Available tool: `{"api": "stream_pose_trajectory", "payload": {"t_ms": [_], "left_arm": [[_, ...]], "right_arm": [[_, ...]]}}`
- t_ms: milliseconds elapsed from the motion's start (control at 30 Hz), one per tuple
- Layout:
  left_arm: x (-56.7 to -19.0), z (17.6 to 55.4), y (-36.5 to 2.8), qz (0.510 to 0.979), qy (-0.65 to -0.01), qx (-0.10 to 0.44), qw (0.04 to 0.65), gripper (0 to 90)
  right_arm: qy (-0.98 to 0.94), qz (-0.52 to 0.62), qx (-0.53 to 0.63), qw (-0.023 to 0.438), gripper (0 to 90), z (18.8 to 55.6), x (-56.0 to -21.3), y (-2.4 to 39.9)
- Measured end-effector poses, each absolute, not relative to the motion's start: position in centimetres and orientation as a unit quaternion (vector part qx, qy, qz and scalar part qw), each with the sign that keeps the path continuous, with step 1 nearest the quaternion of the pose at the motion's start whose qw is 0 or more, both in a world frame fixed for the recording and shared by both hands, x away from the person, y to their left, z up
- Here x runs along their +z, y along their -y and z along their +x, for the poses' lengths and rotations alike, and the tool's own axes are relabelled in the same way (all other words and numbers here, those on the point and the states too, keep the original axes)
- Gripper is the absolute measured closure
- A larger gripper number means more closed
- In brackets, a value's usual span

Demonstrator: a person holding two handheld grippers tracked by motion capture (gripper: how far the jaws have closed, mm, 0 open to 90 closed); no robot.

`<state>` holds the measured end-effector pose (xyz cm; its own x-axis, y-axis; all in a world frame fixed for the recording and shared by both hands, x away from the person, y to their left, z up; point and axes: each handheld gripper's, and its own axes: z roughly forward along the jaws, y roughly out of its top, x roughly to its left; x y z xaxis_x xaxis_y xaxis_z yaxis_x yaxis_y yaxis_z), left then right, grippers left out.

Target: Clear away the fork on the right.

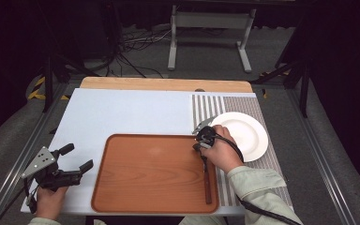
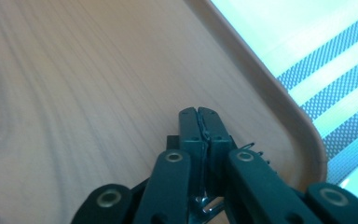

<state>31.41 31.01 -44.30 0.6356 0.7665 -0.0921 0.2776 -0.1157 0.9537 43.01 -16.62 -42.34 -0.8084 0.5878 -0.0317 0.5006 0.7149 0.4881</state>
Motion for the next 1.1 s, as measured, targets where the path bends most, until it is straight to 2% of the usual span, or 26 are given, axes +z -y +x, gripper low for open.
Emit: {"api": "stream_pose_trajectory", "payload": {"t_ms": [233, 367, 400, 467, 533, 867, 1100], "left_arm": [[-44.3, 31.3, -31.0, 0.714, -0.365, 0.221, 0.555, 2.3], [-44.2, 31.4, -31.0, 0.713, -0.365, 0.221, 0.556, 2.3], [-44.2, 31.4, -31.0, 0.713, -0.365, 0.221, 0.556, 2.3], [-44.3, 31.3, -31.0, 0.716, -0.365, 0.220, 0.553, 2.3], [-44.2, 31.3, -31.0, 0.713, -0.366, 0.222, 0.555, 2.3], [-44.2, 31.2, -31.0, 0.712, -0.367, 0.222, 0.555, 2.3], [-44.2, 31.2, -31.0, 0.712, -0.367, 0.223, 0.555, 2.3]], "right_arm": [[-0.917, 0.288, 0.255, 0.102, 76.5, 42.7, -40.9, 16.6], [-0.915, 0.274, 0.277, 0.105, 50.1, 42.2, -39.8, 16.6], [-0.915, 0.274, 0.277, 0.105, 50.1, 42.2, -39.8, 16.6], [-0.911, 0.257, 0.303, 0.109, 33.1, 41.8, -39.0, 16.6], [-0.910, 0.240, 0.317, 0.117, 26.7, 41.4, -38.5, 16.7], [-0.892, 0.216, 0.371, 0.140, 18.6, 39.8, -36.6, 18.1], [-0.873, 0.205, 0.416, 0.153, 18.7, 38.3, -36.1, 19.6]]}}
